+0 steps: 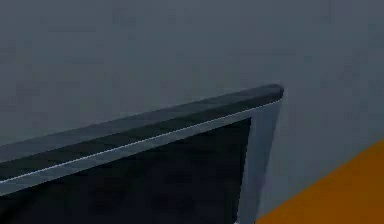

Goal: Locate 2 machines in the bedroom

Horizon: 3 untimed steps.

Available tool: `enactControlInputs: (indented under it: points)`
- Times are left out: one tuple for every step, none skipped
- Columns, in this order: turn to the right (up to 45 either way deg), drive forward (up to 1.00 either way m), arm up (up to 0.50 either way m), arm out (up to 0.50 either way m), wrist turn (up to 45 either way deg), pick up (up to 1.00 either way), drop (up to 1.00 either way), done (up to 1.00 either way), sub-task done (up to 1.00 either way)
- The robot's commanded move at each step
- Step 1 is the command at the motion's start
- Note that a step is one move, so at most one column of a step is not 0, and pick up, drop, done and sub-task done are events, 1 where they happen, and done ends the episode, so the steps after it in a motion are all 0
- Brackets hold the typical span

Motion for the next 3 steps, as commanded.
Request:
enactControlInputs:
  points:
    - [45.0,0.00,0.00,0.00,0.0,0.00,0.00,0.00,0.00]
    - [45.0,0.00,0.00,0.00,0.0,0.00,0.00,0.00,0.00]
    - [45.0,0.00,0.00,0.00,0.0,0.00,0.00,0.00,0.00]
